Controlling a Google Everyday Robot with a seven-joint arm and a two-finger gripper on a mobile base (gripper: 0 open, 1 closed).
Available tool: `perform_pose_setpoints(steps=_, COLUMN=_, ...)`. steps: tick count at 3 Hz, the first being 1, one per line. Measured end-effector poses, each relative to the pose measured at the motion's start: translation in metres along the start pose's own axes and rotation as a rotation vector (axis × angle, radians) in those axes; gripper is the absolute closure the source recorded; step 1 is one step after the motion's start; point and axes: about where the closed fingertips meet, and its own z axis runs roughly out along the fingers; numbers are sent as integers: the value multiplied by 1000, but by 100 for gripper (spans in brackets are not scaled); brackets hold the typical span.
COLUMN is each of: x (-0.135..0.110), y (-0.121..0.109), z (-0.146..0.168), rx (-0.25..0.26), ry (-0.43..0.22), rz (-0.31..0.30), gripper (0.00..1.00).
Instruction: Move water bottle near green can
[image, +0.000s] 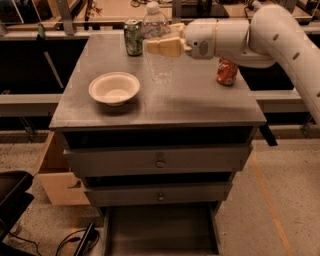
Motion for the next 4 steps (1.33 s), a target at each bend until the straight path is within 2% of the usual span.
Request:
perform_pose_setpoints(steps=1, x=11, y=-32, z=29, rx=-46, ry=102, rz=87, gripper=100)
perform_pose_setpoints(steps=2, x=49, y=-61, z=68, rx=-90, ry=204, rz=225, gripper=100)
perform_pose_setpoints(steps=3, x=53, y=-88, z=60, rx=-34, ry=243, rz=246, gripper=100)
perform_pose_setpoints(steps=4, x=53, y=-88, z=62, rx=-35, ry=240, rz=247, gripper=100)
